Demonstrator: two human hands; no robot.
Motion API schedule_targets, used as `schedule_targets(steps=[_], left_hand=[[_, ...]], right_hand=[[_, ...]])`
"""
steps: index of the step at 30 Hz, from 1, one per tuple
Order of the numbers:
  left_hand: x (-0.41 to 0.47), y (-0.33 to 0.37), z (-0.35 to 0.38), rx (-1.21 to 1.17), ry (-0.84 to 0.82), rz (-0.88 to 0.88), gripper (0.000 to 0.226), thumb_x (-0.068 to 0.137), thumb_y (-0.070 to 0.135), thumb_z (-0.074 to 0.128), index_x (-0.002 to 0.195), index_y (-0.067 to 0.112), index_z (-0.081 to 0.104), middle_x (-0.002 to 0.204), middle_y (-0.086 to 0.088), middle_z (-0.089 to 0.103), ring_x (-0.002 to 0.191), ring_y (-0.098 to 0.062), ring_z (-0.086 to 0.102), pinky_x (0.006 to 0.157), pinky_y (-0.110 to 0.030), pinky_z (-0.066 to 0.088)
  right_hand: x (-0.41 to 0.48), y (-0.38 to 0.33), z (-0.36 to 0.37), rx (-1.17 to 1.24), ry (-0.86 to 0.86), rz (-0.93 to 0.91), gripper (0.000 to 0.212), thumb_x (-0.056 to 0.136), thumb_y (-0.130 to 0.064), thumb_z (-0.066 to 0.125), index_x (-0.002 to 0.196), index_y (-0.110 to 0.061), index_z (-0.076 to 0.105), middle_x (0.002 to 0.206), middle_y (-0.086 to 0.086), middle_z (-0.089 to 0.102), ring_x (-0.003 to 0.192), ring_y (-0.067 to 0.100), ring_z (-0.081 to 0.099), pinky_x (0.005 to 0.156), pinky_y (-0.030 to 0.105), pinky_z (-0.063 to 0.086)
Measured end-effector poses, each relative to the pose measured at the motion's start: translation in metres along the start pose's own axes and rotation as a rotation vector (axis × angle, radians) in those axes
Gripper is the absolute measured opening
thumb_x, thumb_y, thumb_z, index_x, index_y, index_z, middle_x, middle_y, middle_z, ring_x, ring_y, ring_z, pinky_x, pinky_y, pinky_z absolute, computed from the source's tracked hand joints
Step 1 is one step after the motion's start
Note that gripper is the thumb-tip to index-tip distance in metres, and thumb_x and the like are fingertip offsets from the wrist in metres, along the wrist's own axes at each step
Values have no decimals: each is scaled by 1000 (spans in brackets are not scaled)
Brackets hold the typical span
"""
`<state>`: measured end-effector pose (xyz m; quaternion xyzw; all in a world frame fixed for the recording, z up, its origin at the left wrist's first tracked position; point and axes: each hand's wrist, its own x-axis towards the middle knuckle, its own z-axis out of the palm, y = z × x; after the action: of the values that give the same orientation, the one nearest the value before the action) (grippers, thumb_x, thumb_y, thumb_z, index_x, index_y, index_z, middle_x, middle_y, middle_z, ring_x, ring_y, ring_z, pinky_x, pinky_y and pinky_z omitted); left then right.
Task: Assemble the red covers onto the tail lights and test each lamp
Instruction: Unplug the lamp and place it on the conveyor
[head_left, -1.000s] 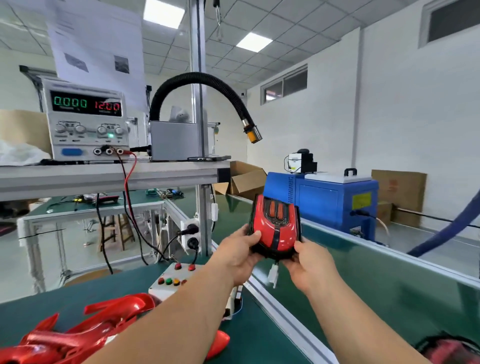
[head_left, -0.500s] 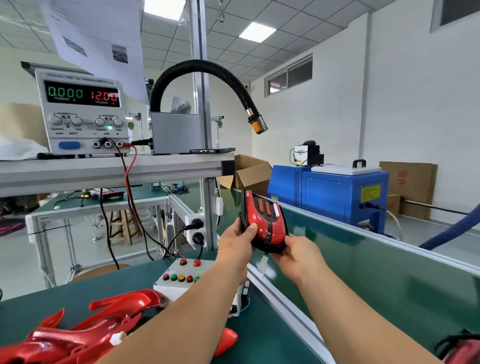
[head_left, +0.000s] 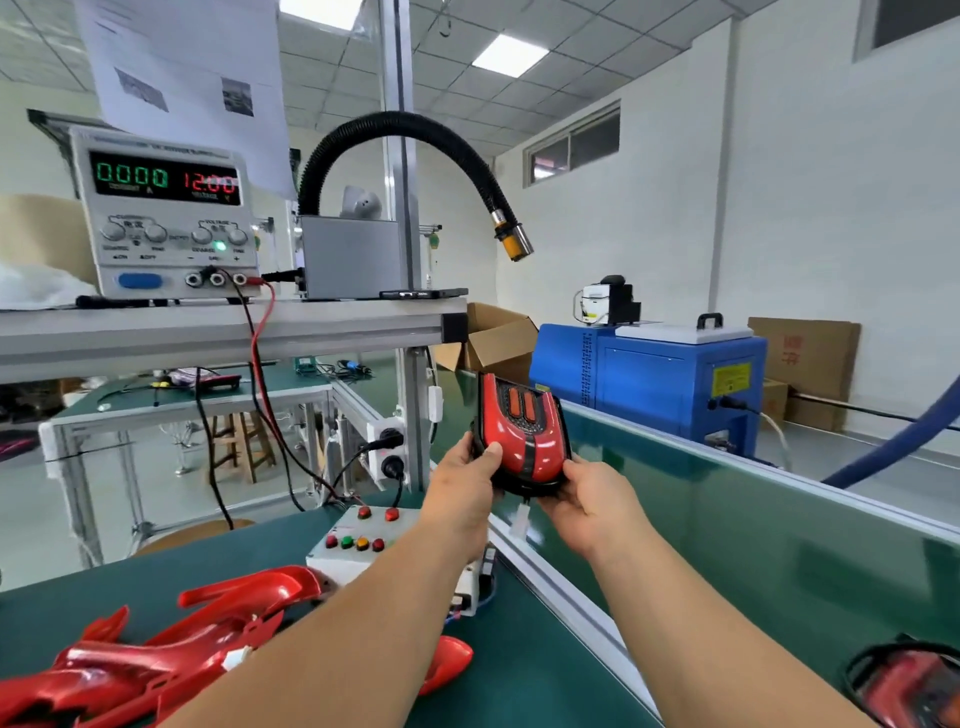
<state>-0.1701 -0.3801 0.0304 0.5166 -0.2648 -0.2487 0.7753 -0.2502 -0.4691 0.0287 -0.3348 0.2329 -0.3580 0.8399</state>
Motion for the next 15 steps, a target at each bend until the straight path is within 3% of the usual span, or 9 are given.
schedule_targets(steps=[2,5,7,10,15], left_hand=[[-5,-3,1,94,-30,-51,23,100,13,50,118,24,60,116,0,66,104,-12,56,92,-28,37],[-19,-15,12,70,-118,-116,31,99,14,52,128,21,58,105,6,68,93,-10,52,80,-25,38],[-33,-25,24,2,-178,-146,29,98,10,51,125,16,61,94,6,71,89,-10,54,86,-27,39],[-55,-35,45,-87,-251,-192,26,97,5,51,117,13,65,86,5,73,83,-10,57,89,-26,38],[-96,-40,79,-113,-387,-270,20,98,6,49,101,15,67,74,6,73,60,0,65,57,-14,50]], right_hand=[[-17,-3,-10,17,25,-55,29,99,5,37,96,-5,64,95,18,69,84,26,66,69,35,53],[-44,-6,-35,16,60,-136,30,99,6,38,101,-6,65,92,12,72,81,21,68,69,31,55],[-64,-10,-54,19,85,-189,32,99,6,38,96,-8,66,85,8,75,75,17,70,64,28,55],[-93,-16,-80,14,137,-263,33,99,5,40,95,-10,68,89,6,75,78,15,70,61,25,56],[-138,-33,-113,-5,194,-373,34,100,1,39,104,-15,69,101,3,76,87,11,71,70,24,55]])
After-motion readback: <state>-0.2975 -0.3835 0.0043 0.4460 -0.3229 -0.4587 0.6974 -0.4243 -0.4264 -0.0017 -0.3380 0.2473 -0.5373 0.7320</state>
